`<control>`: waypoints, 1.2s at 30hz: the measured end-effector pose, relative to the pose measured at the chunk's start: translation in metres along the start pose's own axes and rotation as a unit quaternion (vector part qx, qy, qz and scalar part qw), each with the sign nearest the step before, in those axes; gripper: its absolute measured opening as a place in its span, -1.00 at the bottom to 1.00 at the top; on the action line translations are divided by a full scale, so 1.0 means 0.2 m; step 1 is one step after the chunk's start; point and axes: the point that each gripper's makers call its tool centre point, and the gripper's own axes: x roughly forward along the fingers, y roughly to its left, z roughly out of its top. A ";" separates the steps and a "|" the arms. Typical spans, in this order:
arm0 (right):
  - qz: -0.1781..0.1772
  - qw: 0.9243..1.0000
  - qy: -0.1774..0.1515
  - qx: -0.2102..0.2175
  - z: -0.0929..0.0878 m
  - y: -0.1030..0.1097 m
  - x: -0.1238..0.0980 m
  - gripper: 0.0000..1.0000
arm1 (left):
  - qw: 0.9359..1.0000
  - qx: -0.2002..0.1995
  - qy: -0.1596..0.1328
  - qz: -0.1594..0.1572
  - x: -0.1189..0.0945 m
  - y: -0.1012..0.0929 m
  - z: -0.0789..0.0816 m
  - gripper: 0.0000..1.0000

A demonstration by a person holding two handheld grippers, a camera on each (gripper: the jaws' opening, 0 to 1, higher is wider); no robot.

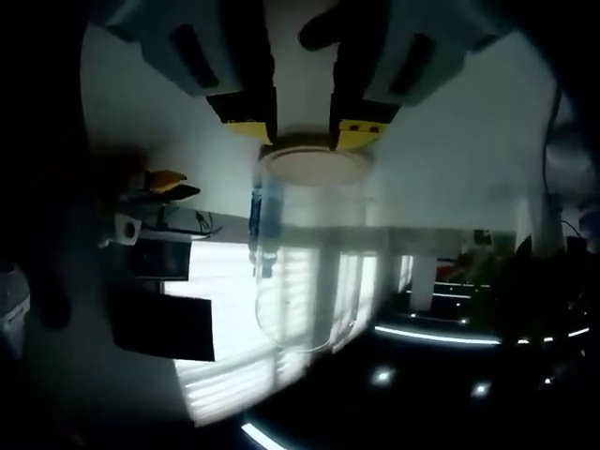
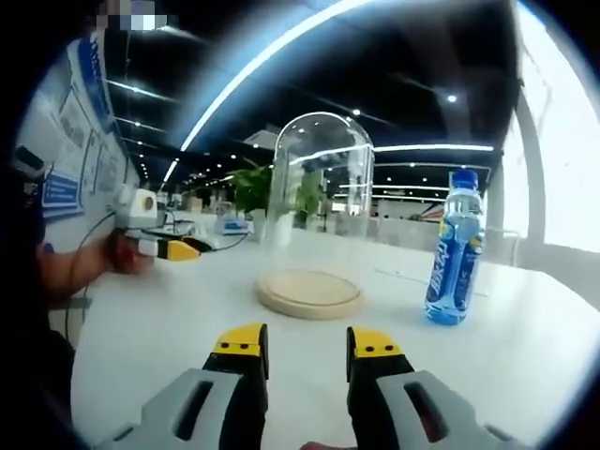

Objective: Open the cover put in the Mizone put the cover back on

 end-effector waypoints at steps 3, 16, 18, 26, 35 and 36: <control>0.001 1.000 -0.003 0.001 0.02 -0.01 0.01 -0.45 | 1.000 -0.008 0.000 0.006 0.01 0.02 0.01 -0.60; 0.023 0.999 -0.045 0.008 0.25 -0.08 0.15 -0.45 | 1.000 -0.002 -0.001 0.014 0.11 0.17 0.16 -0.54; 0.025 0.999 -0.042 0.001 0.27 -0.09 0.17 -0.44 | 1.000 -0.003 -0.007 0.008 0.13 0.18 0.19 -0.54; 0.033 0.999 -0.039 -0.007 0.31 -0.12 0.25 -0.39 | 1.000 0.017 -0.015 -0.014 0.27 0.19 0.32 -0.48; 0.045 0.998 -0.048 -0.016 0.43 -0.14 0.34 -0.35 | 0.999 0.034 -0.012 -0.034 0.41 0.21 0.41 -0.45; 0.046 0.998 -0.048 -0.020 0.44 -0.14 0.35 -0.34 | 0.999 0.034 -0.015 -0.033 0.42 0.22 0.43 -0.45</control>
